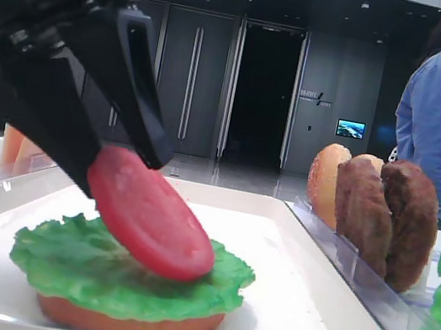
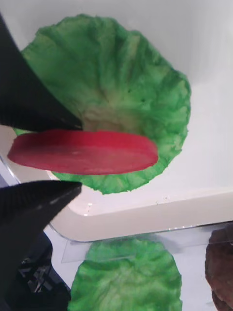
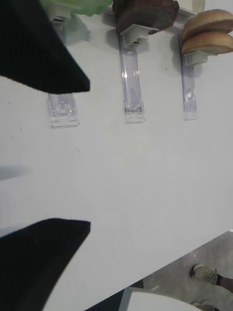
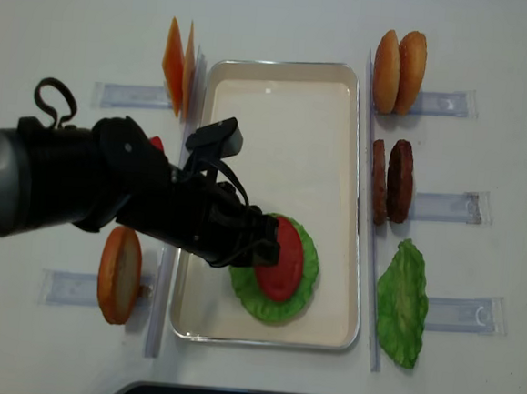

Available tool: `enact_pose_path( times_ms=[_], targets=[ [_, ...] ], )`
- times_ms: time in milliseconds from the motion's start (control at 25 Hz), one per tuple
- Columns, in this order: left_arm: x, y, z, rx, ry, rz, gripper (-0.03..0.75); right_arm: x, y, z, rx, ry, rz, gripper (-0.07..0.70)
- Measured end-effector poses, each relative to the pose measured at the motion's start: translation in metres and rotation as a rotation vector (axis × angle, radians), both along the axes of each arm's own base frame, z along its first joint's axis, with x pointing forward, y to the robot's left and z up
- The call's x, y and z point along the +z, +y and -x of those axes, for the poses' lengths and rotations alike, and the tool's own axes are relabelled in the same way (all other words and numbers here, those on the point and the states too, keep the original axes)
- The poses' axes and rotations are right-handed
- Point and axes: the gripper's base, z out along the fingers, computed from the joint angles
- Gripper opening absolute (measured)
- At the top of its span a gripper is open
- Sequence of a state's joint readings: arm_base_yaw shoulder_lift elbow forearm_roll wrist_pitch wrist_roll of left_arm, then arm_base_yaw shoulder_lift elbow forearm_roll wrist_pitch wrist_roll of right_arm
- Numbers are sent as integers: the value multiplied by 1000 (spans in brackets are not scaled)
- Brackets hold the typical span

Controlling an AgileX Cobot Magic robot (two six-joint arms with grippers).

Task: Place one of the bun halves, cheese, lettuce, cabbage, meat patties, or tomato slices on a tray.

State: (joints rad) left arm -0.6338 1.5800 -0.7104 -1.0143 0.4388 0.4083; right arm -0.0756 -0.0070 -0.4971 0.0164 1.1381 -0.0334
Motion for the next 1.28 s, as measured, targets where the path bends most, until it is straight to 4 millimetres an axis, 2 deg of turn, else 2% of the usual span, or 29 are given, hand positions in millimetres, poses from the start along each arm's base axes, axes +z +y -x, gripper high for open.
enact_pose_path(
  times_ms=[120,200,360,720,1000,1280],
  targets=[
    [-1,3,-2,-1,-7,-40,368,0,0,0,0,0,0,536],
    [0,7,-6,6,-4,-64,394,0,0,0,0,0,0,536],
    [7,12,-9,3,-25,-116,409,0,0,0,0,0,0,536],
    [38,20,-25,0,-73,-179,412,0,0,0,0,0,0,536],
    [59,49,-47,48,-101,-233,412,0,0,0,0,0,0,536],
    [72,94,-58,144,-106,-303,412,0,0,0,0,0,0,536]
  ],
)
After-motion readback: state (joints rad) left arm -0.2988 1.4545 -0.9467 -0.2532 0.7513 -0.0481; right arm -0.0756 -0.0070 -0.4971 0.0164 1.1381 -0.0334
